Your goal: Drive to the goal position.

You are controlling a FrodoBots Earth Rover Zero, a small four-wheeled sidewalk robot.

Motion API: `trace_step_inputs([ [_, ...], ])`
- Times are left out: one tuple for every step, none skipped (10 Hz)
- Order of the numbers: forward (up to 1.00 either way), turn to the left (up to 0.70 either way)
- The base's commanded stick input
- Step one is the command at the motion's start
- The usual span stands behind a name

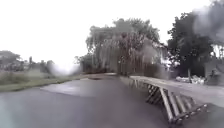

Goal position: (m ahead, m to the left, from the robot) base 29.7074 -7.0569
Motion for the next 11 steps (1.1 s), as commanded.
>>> trace_step_inputs([
  [0.85,0.0],
  [0.85,0.0],
  [0.85,0.0],
  [0.85,0.0],
  [0.85,0.0],
  [0.85,0.0],
  [0.85,0.0],
  [0.85,0.0],
  [0.85,0.0],
  [0.85,0.0],
  [0.85,0.0],
])
